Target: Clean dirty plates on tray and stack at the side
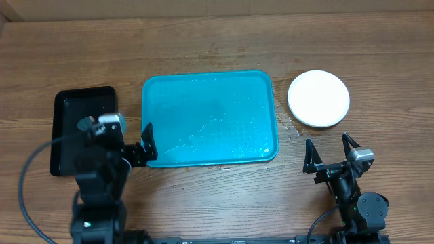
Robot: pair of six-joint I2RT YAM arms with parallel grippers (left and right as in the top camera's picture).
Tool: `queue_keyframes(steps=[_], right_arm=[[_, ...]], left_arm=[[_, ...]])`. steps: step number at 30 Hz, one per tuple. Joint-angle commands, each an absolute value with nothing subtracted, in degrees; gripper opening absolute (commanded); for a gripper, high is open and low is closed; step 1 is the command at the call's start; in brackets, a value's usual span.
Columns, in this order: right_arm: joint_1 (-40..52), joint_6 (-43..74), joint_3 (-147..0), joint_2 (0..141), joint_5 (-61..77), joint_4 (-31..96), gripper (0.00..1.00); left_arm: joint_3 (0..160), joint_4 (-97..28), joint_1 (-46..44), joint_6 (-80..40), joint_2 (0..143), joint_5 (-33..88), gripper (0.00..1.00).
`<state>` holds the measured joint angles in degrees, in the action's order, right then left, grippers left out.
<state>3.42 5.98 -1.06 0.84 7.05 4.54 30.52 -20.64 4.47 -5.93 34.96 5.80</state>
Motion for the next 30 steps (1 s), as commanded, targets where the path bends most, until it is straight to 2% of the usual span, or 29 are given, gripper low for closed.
queue_keyframes(steps=[1, 8, 12, 19, 26, 30], right_arm=[[3.68, 6.04, -0.45, 0.27, 6.46, 4.16, 1.00], [3.68, 6.04, -0.45, 0.27, 6.46, 4.19, 1.00], [3.68, 6.04, -0.45, 0.27, 6.46, 4.19, 1.00], [3.68, 6.02, -0.45, 0.27, 6.46, 4.19, 1.00], [3.68, 6.04, -0.45, 0.27, 6.46, 4.19, 1.00], [3.68, 6.04, -0.45, 0.27, 6.46, 4.19, 1.00]], left_arm=[[21.74, -13.74, 4.12, -6.48, 31.53, 5.80, 1.00], [5.96, 7.11, 4.08, -10.48, 25.71, 5.78, 1.00], [0.27, 14.87, 3.97, -10.76, 23.18, 5.78, 1.00], [0.27, 9.30, 0.99, -10.72, 19.33, 0.75, 1.00], [0.27, -4.89, 0.34, -10.66, 11.55, -0.14, 1.00], [0.27, -4.49, 0.23, -8.27, 7.14, 0.01, 1.00]])
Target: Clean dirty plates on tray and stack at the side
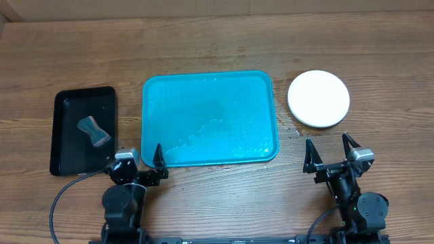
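The blue tray (pixel 210 118) lies mid-table, wet and with no plates on it. To its right a white plate stack (pixel 319 98) rests on the wood; how many plates it holds cannot be told from above. A grey sponge (pixel 93 131) lies in the black tray (pixel 64 146) at the left. My left gripper (pixel 154 165) is drawn back near the front edge, just below the blue tray's front left corner, open and holding nothing. My right gripper (pixel 327 149) stands open below the plate stack, holding nothing.
Water drops (pixel 293 127) dot the wood between the blue tray and the plate stack. The table's back edge (pixel 217 12) runs along the top of the view. Both arm bases sit at the front edge.
My left arm has moved back from over the black tray to the front edge, its gripper now below the blue tray's corner. The grey sponge, hidden under the arm then, now shows. The right arm is unchanged.
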Robot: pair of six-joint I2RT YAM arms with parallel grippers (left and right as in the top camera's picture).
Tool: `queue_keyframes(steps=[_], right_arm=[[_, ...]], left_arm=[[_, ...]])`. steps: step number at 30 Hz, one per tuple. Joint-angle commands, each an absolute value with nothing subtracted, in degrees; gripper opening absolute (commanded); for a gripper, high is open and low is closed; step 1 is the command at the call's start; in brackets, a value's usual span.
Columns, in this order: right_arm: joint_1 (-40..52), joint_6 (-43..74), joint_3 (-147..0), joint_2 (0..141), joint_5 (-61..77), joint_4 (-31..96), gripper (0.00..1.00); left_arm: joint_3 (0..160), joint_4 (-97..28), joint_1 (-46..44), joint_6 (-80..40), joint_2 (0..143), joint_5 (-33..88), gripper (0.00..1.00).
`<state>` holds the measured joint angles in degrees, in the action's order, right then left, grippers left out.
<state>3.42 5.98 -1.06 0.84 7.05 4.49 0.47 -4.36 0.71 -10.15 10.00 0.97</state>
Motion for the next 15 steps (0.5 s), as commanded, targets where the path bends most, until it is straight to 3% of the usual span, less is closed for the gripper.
queue_keyframes(steps=[1, 15], right_arm=[[3.68, 6.04, -0.45, 0.27, 6.46, 4.16, 1.00], [3.68, 6.04, -0.45, 0.27, 6.46, 4.19, 1.00]], left_arm=[[0.27, -4.49, 0.23, -7.79, 6.44, 0.05, 1.00], [0.27, -4.54, -1.58, 0.25, 0.21, 0.03, 1.00]])
